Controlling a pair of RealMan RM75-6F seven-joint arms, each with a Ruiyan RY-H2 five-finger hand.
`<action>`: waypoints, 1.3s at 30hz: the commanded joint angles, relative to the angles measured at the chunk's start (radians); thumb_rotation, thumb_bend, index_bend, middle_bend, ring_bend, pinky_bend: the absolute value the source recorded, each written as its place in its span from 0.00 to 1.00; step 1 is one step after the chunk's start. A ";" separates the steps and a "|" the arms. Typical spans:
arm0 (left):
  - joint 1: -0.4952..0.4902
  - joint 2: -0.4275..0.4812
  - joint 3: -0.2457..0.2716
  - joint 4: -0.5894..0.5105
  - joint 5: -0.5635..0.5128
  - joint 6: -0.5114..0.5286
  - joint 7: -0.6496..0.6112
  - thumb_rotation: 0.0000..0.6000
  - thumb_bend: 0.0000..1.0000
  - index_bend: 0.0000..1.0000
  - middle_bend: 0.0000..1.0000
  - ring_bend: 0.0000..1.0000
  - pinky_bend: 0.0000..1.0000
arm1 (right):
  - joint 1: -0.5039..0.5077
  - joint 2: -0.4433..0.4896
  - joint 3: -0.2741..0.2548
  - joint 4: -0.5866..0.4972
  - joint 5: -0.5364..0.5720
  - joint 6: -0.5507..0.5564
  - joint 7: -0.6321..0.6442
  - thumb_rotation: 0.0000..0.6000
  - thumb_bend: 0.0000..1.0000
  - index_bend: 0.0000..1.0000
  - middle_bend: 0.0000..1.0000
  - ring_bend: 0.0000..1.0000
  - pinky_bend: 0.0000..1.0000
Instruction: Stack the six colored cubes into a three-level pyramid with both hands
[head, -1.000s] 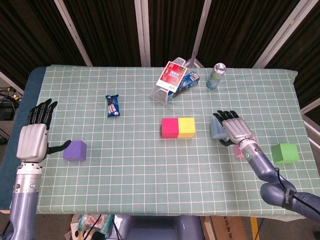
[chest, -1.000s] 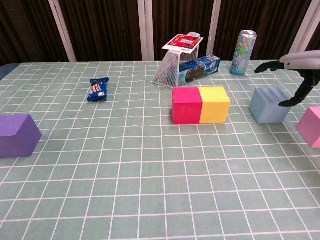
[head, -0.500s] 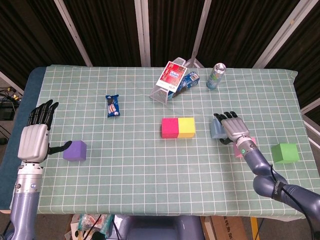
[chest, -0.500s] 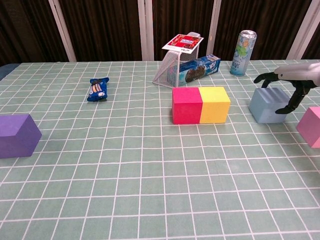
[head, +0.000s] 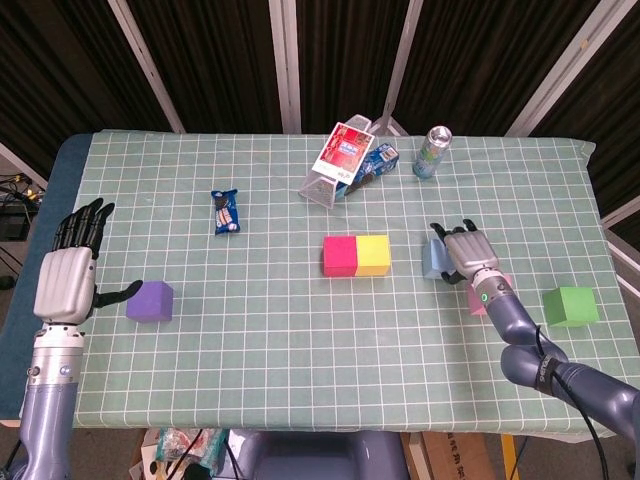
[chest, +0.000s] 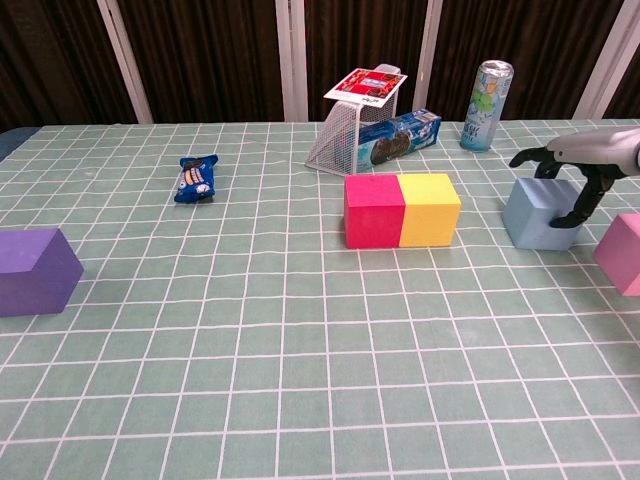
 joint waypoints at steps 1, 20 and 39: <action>0.000 0.000 -0.001 0.000 0.000 -0.001 -0.001 1.00 0.12 0.00 0.00 0.00 0.01 | -0.001 -0.003 0.003 0.000 -0.005 0.007 0.010 1.00 0.32 0.00 0.34 0.22 0.00; 0.003 0.001 -0.011 -0.001 -0.007 -0.008 -0.014 1.00 0.12 0.00 0.00 0.00 0.01 | 0.052 -0.012 0.024 -0.001 -0.076 -0.003 0.037 1.00 0.32 0.00 0.34 0.23 0.00; 0.003 0.013 -0.019 0.019 -0.035 -0.036 -0.044 1.00 0.12 0.00 0.00 0.00 0.01 | 0.090 -0.064 0.010 0.016 -0.024 0.003 -0.023 1.00 0.32 0.00 0.34 0.23 0.00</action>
